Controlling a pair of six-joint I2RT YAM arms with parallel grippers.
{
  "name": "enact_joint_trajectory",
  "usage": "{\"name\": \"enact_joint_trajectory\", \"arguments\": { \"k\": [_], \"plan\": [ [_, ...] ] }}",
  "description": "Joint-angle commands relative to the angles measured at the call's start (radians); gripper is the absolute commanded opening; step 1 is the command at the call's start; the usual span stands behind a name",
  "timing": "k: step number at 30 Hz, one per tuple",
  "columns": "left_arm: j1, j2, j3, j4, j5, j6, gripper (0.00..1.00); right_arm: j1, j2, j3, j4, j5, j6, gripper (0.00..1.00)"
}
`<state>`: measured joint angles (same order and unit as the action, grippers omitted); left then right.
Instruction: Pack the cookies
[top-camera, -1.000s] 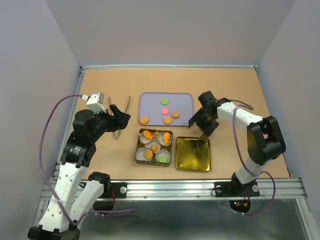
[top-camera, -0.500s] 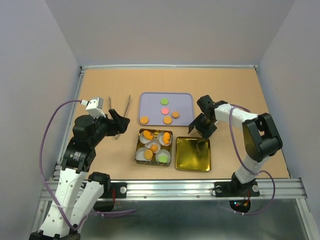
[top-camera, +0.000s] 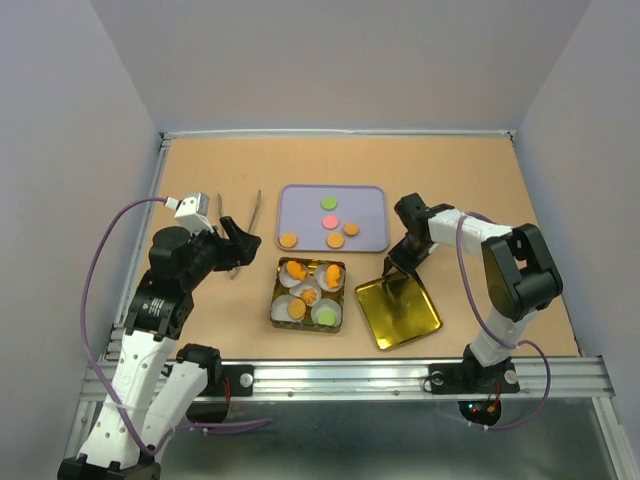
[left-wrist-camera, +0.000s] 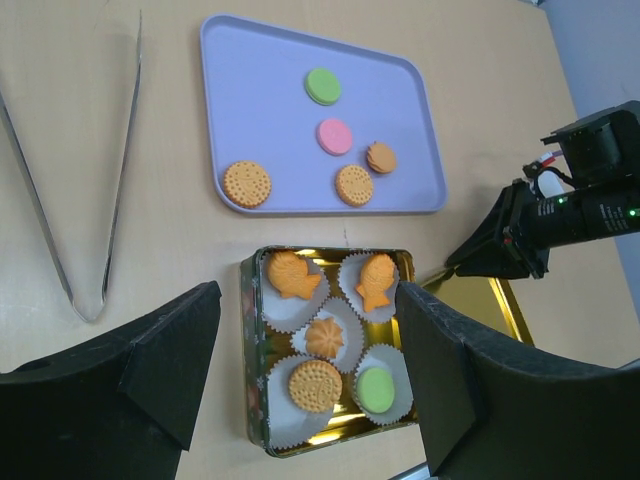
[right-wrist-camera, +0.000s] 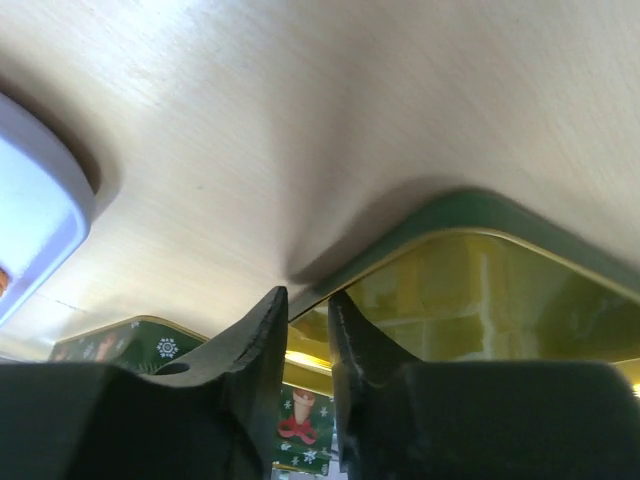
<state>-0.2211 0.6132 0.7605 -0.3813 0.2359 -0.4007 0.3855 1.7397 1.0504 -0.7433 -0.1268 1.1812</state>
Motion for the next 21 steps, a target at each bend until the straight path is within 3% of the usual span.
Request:
{"name": "enact_joint_trajectory", "arguments": {
  "k": [1, 11, 19, 21],
  "plan": [
    [-0.003, -0.006, -0.010, 0.047, 0.016, 0.016, 0.81, -0.007, 0.017, 0.026, 0.016, -0.002, 0.000, 0.26],
    [-0.004, -0.004, -0.012, 0.051, 0.013, 0.019, 0.81, -0.007, -0.045, 0.031, 0.016, -0.017, -0.031, 0.00],
    [-0.004, 0.033, 0.080, 0.024, 0.069, 0.028, 0.82, -0.007, -0.157, 0.212, -0.051, -0.033, -0.075, 0.00],
    [-0.004, 0.063, 0.140, 0.016, 0.086, 0.023, 0.89, -0.007, -0.199, 0.272, -0.088, -0.020, -0.071, 0.00]
  ]
}}
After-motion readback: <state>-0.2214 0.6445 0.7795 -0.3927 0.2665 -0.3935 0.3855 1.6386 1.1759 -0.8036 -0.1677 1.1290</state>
